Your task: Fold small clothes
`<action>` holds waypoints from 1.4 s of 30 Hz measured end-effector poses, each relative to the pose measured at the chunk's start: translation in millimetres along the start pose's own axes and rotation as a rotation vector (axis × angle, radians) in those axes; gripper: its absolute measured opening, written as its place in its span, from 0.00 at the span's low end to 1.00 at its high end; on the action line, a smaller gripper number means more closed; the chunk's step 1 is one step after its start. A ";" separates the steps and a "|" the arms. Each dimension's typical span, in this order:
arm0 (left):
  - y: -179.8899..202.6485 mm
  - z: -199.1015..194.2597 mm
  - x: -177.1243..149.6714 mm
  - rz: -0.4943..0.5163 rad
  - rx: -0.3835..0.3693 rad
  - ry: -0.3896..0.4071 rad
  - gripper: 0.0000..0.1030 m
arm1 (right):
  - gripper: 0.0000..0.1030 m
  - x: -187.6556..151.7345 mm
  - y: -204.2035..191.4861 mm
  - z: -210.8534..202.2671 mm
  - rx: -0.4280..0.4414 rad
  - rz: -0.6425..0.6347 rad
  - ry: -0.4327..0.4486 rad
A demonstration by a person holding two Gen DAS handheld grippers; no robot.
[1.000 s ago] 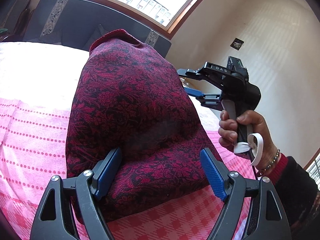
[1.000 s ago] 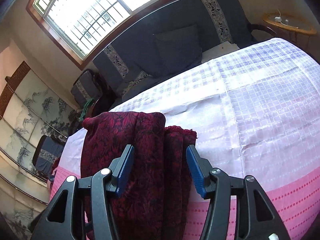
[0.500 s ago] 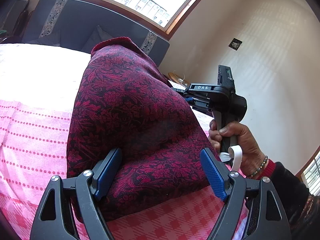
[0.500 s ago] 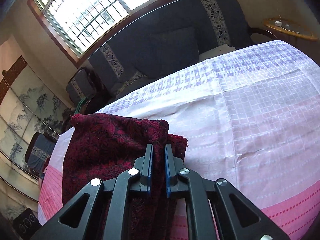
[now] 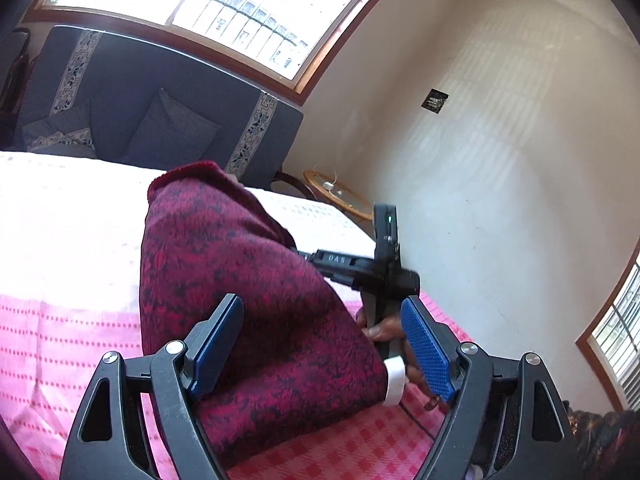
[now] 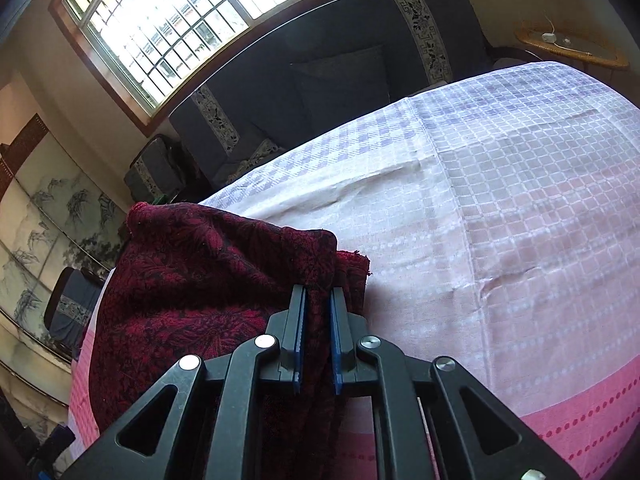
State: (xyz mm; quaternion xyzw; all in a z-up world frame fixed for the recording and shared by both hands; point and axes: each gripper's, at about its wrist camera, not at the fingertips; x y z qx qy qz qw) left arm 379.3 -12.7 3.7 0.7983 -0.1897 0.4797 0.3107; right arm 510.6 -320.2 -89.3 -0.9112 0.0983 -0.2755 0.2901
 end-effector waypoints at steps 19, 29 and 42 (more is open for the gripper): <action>-186.7 198.0 62.7 -0.489 -0.061 -0.427 0.79 | 0.09 -11.7 -1.5 -5.1 0.023 -0.025 0.034; -219.3 162.2 42.4 -0.672 -0.011 -0.299 0.71 | 0.09 -13.5 -8.3 -2.8 -0.002 -0.060 0.039; -167.2 20.1 -22.4 -0.574 -0.066 -0.231 0.74 | 0.30 -2.6 4.3 -1.4 0.006 0.005 0.000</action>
Point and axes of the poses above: each gripper's, at about its wrist camera, not at the fingertips, and z roughly the way its jaws point, y to its right, x to its top, and after that the axes turned 15 degrees about z, right-handed
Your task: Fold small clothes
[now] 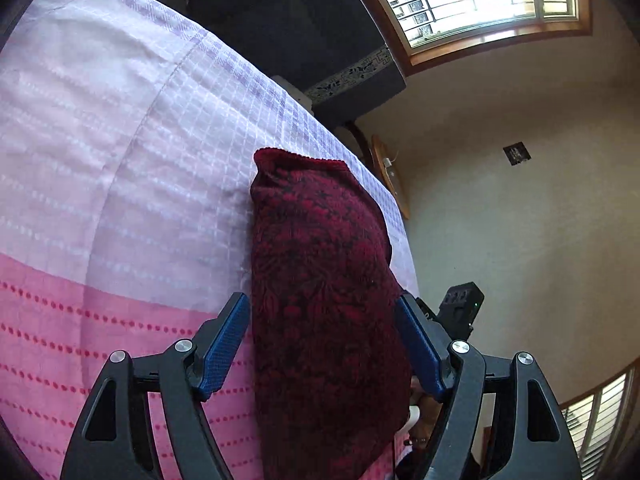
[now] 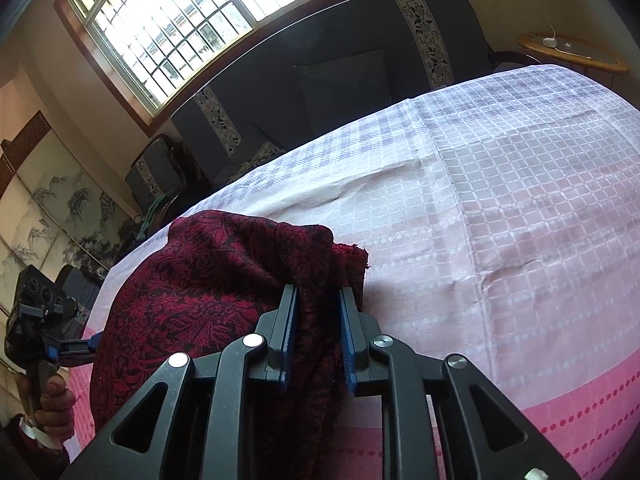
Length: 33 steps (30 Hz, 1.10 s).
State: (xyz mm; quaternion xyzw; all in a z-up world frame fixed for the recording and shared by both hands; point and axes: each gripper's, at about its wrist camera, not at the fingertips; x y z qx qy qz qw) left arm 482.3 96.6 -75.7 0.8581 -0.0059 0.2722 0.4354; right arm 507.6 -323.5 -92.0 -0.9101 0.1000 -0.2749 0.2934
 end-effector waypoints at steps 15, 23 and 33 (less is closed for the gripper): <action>14.2 -0.6 -57.5 0.088 -0.048 -0.024 0.74 | 0.65 -70.0 36.7 -85.4 0.168 0.148 -0.140; -6.6 6.4 -46.8 0.061 -0.087 -0.044 0.74 | 0.71 -66.7 26.3 -53.1 0.186 0.180 -0.242; -3.6 29.6 -26.0 0.139 -0.151 -0.150 0.77 | 0.76 -67.2 4.0 -16.4 0.231 0.113 -0.316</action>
Point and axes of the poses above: each gripper's, at about its wrist camera, not at the fingertips, and z roughly the way its jaws point, y to its right, x to its top, and after that the axes turned 15 degrees about z, right-handed
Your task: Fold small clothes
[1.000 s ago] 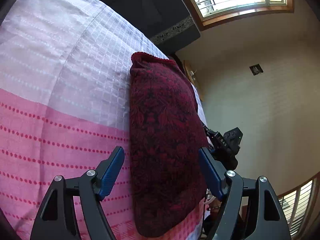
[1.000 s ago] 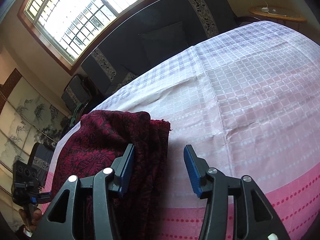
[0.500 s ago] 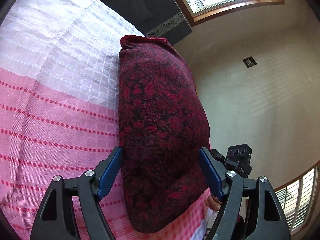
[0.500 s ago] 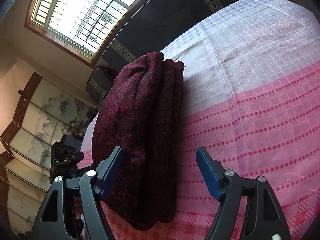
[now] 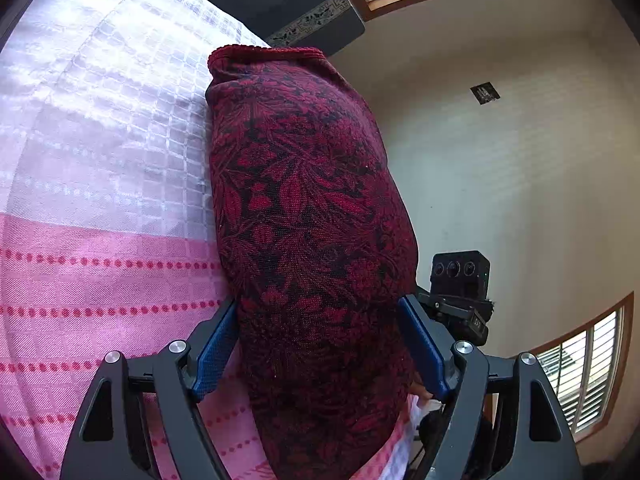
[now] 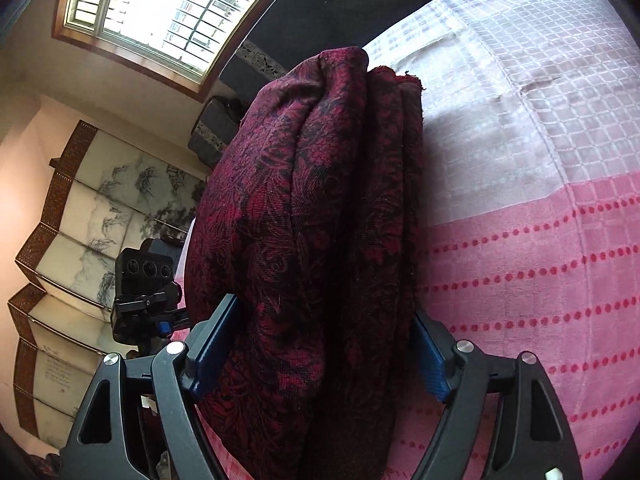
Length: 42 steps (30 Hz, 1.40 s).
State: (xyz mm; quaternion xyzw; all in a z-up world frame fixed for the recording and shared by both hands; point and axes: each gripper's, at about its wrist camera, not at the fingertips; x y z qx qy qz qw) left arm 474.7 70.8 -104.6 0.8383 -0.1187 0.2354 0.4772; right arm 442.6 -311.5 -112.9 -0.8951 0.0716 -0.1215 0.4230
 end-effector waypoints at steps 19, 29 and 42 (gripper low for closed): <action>24.9 18.2 -1.5 0.094 0.191 -0.034 0.58 | 0.50 -3.0 -1.3 10.7 0.007 -0.026 0.036; 90.2 -0.4 -26.7 0.296 0.422 0.011 0.52 | 0.39 -31.4 -22.6 2.4 0.025 -0.021 0.097; 135.5 -48.1 -72.8 0.405 0.609 0.039 0.52 | 0.38 -89.4 -58.5 9.4 0.075 -0.052 0.104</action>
Point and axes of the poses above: each gripper's, at about its wrist camera, not at the fingertips, and z roughly the way its jaws point, y to its right, x to its top, and after that the axes turned 15 degrees about z, right-handed
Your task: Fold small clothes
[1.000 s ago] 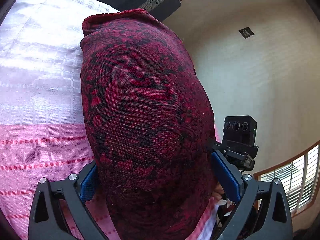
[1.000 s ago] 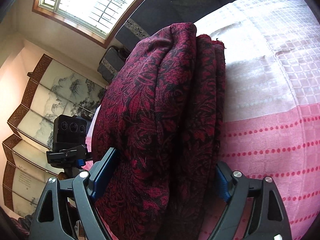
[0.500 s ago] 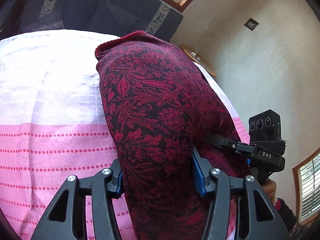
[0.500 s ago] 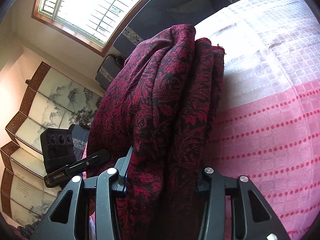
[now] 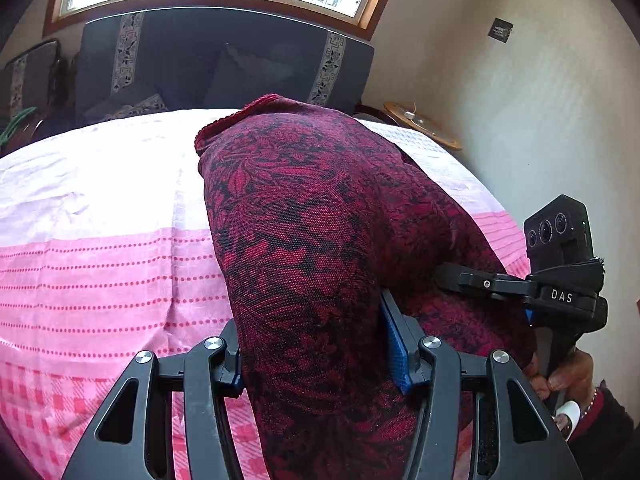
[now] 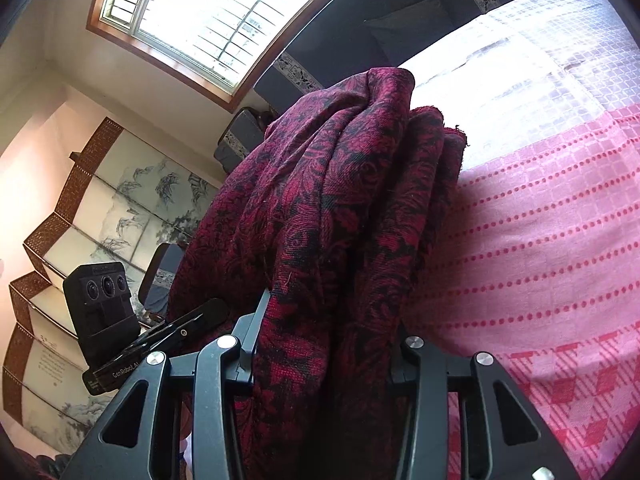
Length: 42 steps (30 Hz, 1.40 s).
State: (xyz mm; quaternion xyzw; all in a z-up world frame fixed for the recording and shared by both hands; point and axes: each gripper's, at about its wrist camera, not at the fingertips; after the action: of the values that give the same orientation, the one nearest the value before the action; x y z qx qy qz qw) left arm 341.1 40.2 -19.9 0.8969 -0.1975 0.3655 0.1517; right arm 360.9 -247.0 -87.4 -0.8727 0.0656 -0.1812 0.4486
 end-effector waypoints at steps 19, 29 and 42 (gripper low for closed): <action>1.1 -76.7 -67.3 0.022 0.113 0.028 0.52 | 0.38 -60.3 -42.7 11.4 0.014 -0.082 -0.030; 10.6 -102.9 -104.4 0.025 0.131 0.028 0.52 | 0.38 -91.0 -43.3 5.3 0.020 -0.111 -0.048; 22.3 -131.5 -134.0 0.024 0.152 0.048 0.52 | 0.37 -100.8 -52.3 5.2 0.021 -0.154 -0.043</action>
State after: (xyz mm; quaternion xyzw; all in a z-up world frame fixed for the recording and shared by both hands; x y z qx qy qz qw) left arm 164.7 108.0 -22.6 0.8942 -0.1763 0.4029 0.0834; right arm 267.0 -184.3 -73.9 -0.8742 -0.0131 -0.1970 0.4435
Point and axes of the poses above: each gripper's, at about its wrist camera, not at the fingertips, and z roughly the way its jaws point, y to its right, x to its top, and after that the axes turned 15 degrees about z, right-handed
